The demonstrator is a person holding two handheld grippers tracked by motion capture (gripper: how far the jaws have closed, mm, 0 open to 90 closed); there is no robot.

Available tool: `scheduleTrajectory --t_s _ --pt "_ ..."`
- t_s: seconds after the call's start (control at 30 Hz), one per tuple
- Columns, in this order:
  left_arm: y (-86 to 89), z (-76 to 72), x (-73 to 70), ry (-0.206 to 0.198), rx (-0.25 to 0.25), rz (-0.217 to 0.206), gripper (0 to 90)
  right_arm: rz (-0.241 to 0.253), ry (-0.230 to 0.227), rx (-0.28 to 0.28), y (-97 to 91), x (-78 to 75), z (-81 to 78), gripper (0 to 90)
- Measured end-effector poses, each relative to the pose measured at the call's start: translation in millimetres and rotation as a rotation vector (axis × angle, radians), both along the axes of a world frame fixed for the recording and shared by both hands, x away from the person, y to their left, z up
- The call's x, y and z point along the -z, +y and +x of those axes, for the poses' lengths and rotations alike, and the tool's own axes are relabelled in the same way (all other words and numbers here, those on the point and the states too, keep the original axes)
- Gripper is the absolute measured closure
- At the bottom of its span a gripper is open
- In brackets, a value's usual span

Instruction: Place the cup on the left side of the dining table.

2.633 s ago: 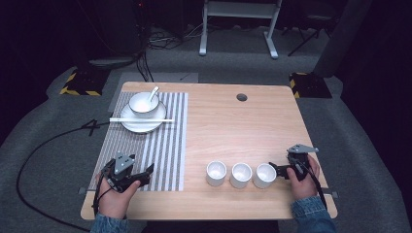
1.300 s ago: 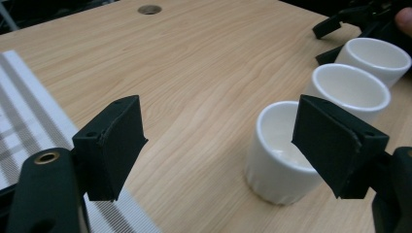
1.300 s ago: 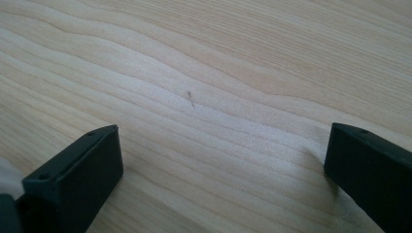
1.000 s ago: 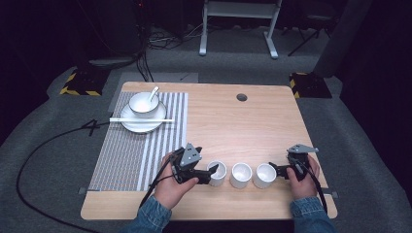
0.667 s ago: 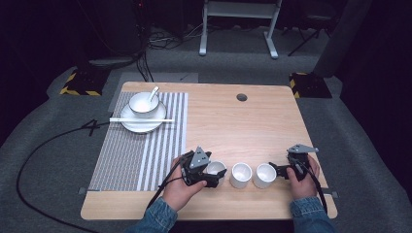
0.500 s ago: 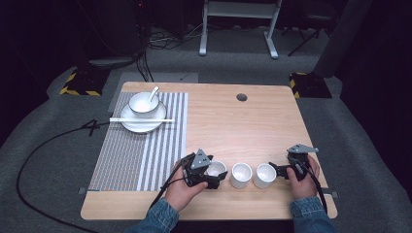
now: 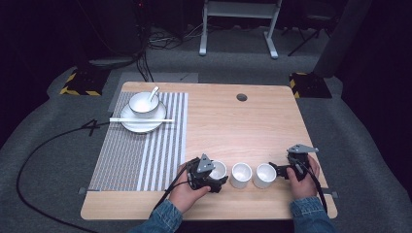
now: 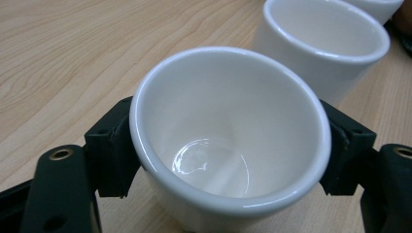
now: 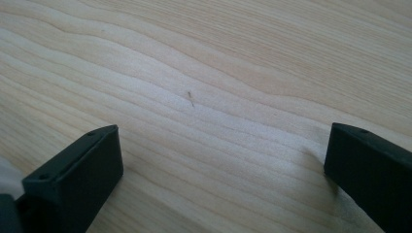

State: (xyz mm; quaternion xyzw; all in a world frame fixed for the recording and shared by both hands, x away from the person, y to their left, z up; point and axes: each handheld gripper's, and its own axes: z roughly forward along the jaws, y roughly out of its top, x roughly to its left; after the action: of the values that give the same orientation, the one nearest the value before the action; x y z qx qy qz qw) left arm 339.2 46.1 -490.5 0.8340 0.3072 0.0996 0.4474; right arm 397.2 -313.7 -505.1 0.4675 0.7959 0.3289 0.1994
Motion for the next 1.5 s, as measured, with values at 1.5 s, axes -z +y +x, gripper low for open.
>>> scheduleTrajectory --t_s 1.5 --pt "46.1 1.4 -38.9 -0.059 -0.080 0.009 27.2 0.001 0.001 0.010 0.6 -0.1 -0.8 0.3"
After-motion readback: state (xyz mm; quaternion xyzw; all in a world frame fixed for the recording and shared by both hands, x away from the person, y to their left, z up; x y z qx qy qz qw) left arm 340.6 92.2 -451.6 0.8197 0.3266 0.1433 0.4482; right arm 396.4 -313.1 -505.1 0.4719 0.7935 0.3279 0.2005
